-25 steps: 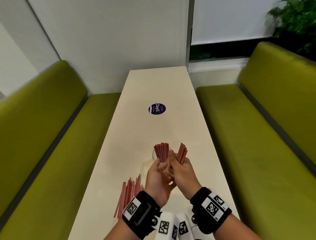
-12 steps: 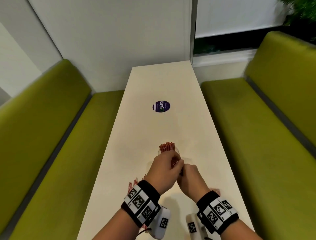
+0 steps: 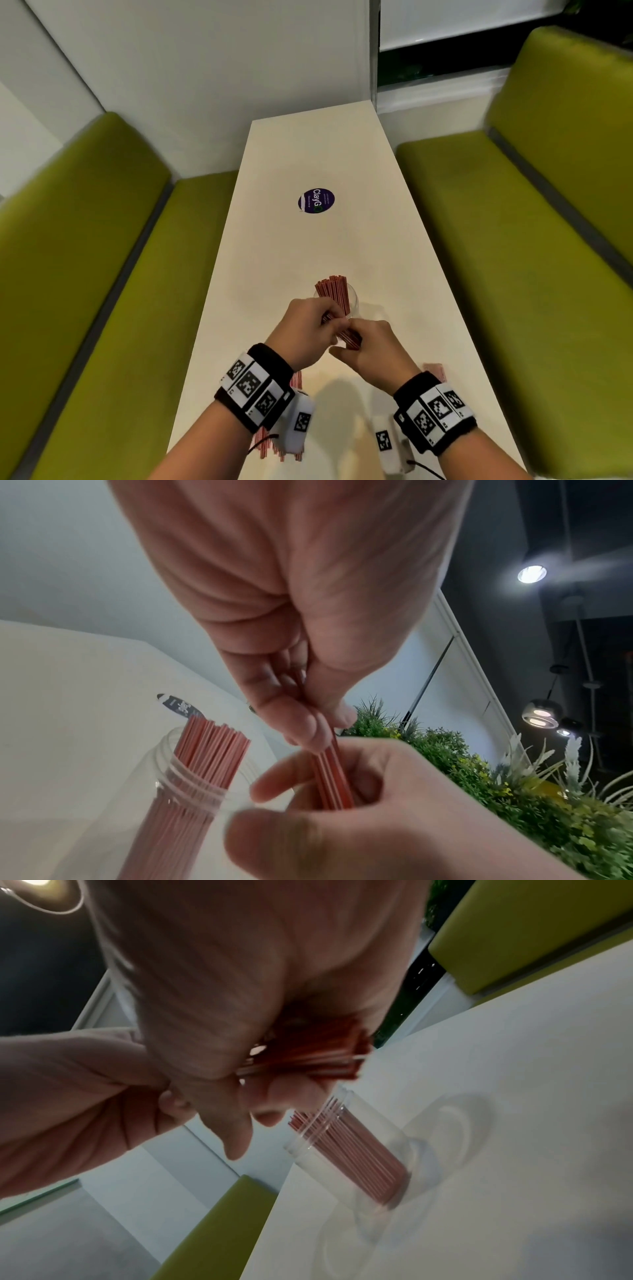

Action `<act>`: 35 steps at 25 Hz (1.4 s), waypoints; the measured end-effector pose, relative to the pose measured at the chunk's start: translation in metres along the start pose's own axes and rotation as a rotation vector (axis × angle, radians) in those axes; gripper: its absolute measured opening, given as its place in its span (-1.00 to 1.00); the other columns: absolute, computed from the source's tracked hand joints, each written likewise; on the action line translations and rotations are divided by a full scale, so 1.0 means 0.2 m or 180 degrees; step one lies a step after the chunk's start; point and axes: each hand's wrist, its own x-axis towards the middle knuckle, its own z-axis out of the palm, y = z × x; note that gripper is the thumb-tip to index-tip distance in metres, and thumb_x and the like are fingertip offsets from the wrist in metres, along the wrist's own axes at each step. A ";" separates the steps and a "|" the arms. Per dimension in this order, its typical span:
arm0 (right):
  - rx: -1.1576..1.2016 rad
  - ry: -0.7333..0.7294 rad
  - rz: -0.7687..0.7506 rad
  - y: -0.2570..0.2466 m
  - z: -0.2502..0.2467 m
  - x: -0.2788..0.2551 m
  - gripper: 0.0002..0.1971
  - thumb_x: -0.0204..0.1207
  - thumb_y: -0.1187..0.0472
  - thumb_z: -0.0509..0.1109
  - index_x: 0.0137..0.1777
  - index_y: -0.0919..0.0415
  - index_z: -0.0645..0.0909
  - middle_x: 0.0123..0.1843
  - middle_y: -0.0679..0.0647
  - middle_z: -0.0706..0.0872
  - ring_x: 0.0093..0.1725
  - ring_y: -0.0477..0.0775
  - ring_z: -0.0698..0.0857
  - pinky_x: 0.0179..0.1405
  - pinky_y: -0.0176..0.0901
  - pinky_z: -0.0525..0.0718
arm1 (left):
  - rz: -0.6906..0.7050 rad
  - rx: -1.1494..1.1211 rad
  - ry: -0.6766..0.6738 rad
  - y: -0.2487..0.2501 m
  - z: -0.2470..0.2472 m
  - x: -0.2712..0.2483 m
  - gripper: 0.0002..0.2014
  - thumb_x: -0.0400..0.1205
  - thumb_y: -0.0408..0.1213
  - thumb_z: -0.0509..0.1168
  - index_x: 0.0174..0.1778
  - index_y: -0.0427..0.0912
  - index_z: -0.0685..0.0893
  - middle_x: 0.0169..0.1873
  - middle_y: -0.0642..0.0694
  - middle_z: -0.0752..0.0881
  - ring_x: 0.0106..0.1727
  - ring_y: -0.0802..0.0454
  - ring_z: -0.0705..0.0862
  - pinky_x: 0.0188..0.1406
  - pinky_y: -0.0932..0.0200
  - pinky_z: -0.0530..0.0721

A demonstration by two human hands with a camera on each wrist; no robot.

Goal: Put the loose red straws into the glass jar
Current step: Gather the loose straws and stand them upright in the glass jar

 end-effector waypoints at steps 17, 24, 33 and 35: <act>-0.0257 0.0226 0.1045 0.15 -0.13 -0.13 -0.77 0.64 -0.18 0.20 0.20 -0.21 0.56 -0.04 -0.17 0.72 -0.07 -0.10 0.73 -0.12 -0.14 0.60 | -0.0155 0.1449 -0.0086 -0.21 -0.06 0.42 -0.85 0.67 -0.16 0.33 0.11 -0.09 0.65 -0.08 -0.13 0.71 -0.03 -0.14 0.67 -0.06 0.00 0.65; -0.0270 0.0345 0.1059 0.21 -0.13 -0.14 -0.77 0.61 -0.20 0.20 0.16 -0.20 0.56 -0.10 -0.13 0.70 -0.11 -0.10 0.68 0.04 0.03 0.68 | -0.0112 0.1120 0.0782 -0.27 0.00 0.36 -0.77 0.71 -0.02 0.22 0.23 0.03 0.60 0.01 0.04 0.70 -0.09 -0.01 0.65 -0.13 0.07 0.63; -0.0253 0.0234 0.0911 0.20 -0.06 -0.13 -0.85 0.59 -0.10 0.28 -0.04 -0.09 0.59 -0.22 -0.08 0.71 -0.21 -0.04 0.67 -0.11 0.02 0.69 | -0.0010 0.0418 0.0658 -0.36 0.18 0.24 -0.44 0.78 0.04 0.06 0.70 -0.03 0.23 0.65 -0.05 0.37 0.64 -0.02 0.32 0.62 -0.02 0.29; -0.0259 -0.0060 0.0909 0.20 -0.01 -0.13 -0.83 0.59 -0.05 0.31 -0.17 -0.03 0.57 -0.29 -0.04 0.71 -0.26 0.00 0.66 -0.14 0.03 0.68 | -0.0272 -0.0172 0.1233 -0.37 0.13 0.12 -0.57 0.76 -0.05 0.18 0.56 -0.01 0.45 0.48 0.00 0.56 0.48 0.03 0.50 0.46 0.03 0.47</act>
